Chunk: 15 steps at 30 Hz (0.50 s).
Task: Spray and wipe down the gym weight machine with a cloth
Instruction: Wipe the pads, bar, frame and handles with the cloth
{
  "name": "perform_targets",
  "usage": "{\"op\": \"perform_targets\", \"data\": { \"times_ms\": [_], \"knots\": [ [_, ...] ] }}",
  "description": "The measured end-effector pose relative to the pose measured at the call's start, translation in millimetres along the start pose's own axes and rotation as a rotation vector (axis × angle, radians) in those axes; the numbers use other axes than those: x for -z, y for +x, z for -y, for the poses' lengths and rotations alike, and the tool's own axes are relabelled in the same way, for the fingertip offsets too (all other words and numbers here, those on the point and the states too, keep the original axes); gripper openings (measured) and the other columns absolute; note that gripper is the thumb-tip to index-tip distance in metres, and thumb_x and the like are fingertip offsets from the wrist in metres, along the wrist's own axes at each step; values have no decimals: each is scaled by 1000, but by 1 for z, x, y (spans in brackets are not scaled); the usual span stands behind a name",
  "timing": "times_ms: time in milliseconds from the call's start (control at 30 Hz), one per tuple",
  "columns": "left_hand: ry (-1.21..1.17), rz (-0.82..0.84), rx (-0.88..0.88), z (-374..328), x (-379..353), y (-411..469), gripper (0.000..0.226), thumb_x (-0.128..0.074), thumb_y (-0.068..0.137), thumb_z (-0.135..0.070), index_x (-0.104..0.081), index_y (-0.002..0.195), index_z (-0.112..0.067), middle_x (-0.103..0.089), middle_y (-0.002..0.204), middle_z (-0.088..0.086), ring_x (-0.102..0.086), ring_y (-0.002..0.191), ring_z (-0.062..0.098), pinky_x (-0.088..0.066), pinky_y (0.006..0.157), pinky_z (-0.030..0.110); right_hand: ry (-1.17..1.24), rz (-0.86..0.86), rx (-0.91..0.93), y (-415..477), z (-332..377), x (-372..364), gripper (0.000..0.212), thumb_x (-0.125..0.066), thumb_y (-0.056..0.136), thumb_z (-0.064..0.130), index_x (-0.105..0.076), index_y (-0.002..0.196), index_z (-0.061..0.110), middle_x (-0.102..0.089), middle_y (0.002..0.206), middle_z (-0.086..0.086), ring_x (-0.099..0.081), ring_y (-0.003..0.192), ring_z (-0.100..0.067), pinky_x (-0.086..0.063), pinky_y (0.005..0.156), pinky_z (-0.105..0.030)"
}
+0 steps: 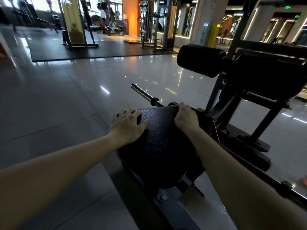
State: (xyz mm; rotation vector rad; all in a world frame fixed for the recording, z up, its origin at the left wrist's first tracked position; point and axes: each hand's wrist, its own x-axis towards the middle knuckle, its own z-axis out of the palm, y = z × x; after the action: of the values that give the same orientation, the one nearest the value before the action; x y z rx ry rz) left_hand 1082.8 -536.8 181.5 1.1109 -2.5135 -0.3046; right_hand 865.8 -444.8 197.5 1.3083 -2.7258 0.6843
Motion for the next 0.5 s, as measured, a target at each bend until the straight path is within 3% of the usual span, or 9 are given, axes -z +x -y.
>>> {"op": "perform_targets", "data": {
  "times_ms": [133, 267, 367, 433, 500],
  "knots": [
    [-146, -70, 46, -2, 6, -2, 39, -46, 104, -37, -62, 135, -21, -58, 143, 5, -48, 132, 28, -29, 115, 40, 86, 78, 150, -34, 26, 4, 40, -52, 93, 16, -54, 132, 11, -57, 132, -20, -55, 117, -43, -46, 101, -47],
    [-296, -158, 148, -3, 8, -4, 36, -45, 103, -26, -64, 132, -18, -60, 140, 10, -51, 129, 31, -36, 109, 38, 153, 159, 514, -114, 52, 11, 45, -67, 79, 34, -61, 120, 18, -62, 119, -13, -59, 107, -37, -49, 95, -45],
    [-342, -268, 215, -1, 8, -6, 33, -46, 104, -20, -65, 129, -13, -59, 139, 13, -50, 128, 32, -36, 106, 36, 196, 178, 730, -143, 50, 12, 48, -68, 82, 29, -59, 130, 25, -58, 128, -8, -55, 111, -33, -47, 98, -43],
    [-350, -293, 245, 0, 6, -8, 33, -45, 105, -19, -64, 131, -12, -59, 139, 13, -49, 129, 31, -35, 107, 36, 129, 110, 721, -118, 28, 14, 45, -66, 87, 23, -60, 132, 28, -55, 125, -10, -52, 112, -32, -46, 95, -42],
    [-367, -308, 258, 3, 3, -8, 34, -44, 105, -20, -64, 131, -11, -59, 138, 13, -49, 129, 31, -35, 109, 37, 3, 40, 567, -71, -6, 14, 44, -62, 89, 17, -62, 132, 28, -49, 123, -14, -48, 114, -35, -45, 95, -42]
  ]
}}
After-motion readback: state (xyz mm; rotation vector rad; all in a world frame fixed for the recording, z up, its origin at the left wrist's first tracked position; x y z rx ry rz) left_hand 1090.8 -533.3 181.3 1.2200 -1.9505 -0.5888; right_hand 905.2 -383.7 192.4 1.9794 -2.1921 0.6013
